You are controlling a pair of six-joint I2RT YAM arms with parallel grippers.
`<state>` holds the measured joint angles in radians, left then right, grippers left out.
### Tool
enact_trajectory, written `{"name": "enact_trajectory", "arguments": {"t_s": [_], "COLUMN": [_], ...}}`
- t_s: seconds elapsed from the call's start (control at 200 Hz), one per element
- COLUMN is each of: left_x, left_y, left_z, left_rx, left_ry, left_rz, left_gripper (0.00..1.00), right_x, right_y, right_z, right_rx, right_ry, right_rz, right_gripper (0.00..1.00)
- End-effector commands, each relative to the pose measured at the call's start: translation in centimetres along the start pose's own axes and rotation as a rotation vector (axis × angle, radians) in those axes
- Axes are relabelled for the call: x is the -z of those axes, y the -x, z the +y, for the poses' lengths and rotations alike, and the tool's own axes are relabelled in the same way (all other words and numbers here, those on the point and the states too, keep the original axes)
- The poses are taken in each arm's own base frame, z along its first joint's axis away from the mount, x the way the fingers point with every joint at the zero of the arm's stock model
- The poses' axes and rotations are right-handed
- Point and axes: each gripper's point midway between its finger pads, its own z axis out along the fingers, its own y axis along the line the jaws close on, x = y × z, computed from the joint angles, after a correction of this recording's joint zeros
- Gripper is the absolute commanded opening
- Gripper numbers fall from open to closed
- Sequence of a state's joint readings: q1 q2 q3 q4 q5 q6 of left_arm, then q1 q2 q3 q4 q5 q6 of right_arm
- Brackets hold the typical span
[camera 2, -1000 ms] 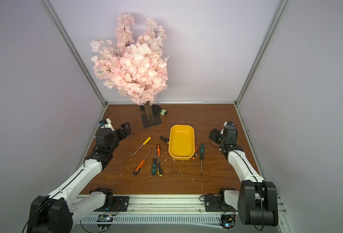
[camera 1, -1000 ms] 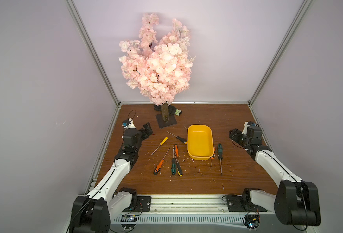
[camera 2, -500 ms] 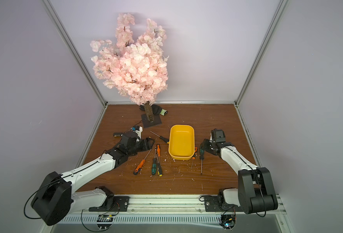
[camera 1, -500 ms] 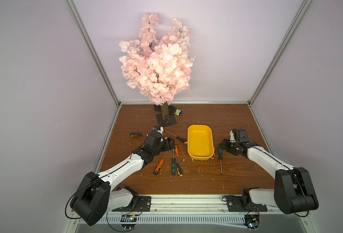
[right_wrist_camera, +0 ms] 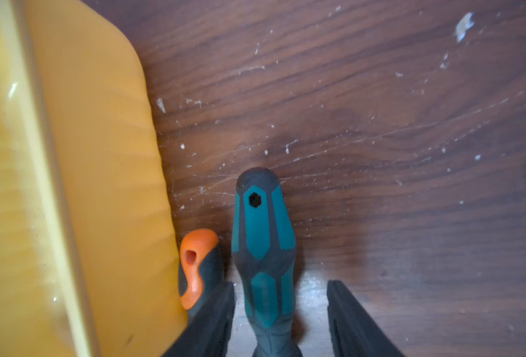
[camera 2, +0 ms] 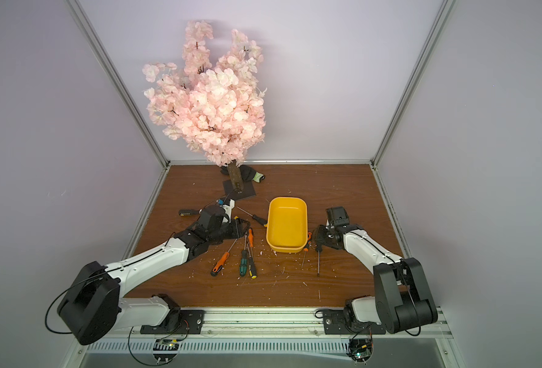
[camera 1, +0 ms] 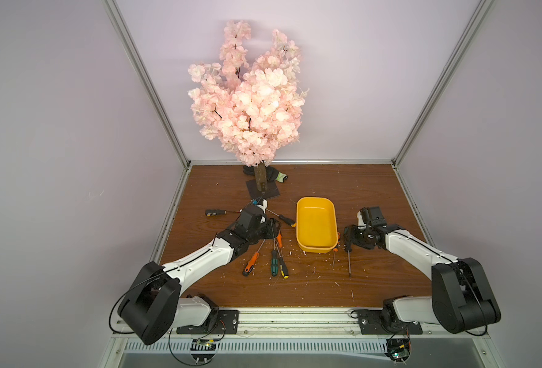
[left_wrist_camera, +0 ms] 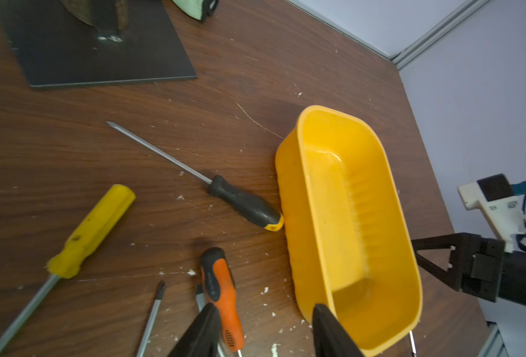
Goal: Put the screwdriver on the desktop into the storage box
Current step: Pick up the screwdriver from the center of the board, then adjust the storage box at the center of the board.
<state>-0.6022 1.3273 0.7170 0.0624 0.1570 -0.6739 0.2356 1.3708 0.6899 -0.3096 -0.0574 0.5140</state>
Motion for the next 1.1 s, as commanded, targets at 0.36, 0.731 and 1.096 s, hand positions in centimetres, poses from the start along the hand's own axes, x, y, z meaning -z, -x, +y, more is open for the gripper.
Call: {"name": "enact_trajectory", "arguments": {"t_s": [0.36,0.731,1.096], "left_x": [-3.7,-7.3,-8.3], "left_y": [-1.7,-3.9,-4.5], "left_z": [-4.1,-5.8,-5.4], "left_rx": [-0.104,-0.148,-0.120], "left_ry": [-0.090,-0.111,-0.100], "left_rz": [0.132,0.251,0.275], "left_gripper": [0.53,0.42,0.31], "right_x": [-0.1,-0.8,-1.0], "right_y": [-0.5,-1.5,-1.4], "right_z": [-0.1,-0.6,-1.1], "right_rx": [0.029,0.020,0.027], "right_ry": [-0.034,-0.046,-0.070], "right_rz": [0.020,0.049,0.041], "right_gripper": [0.48,0.41,0.37]}}
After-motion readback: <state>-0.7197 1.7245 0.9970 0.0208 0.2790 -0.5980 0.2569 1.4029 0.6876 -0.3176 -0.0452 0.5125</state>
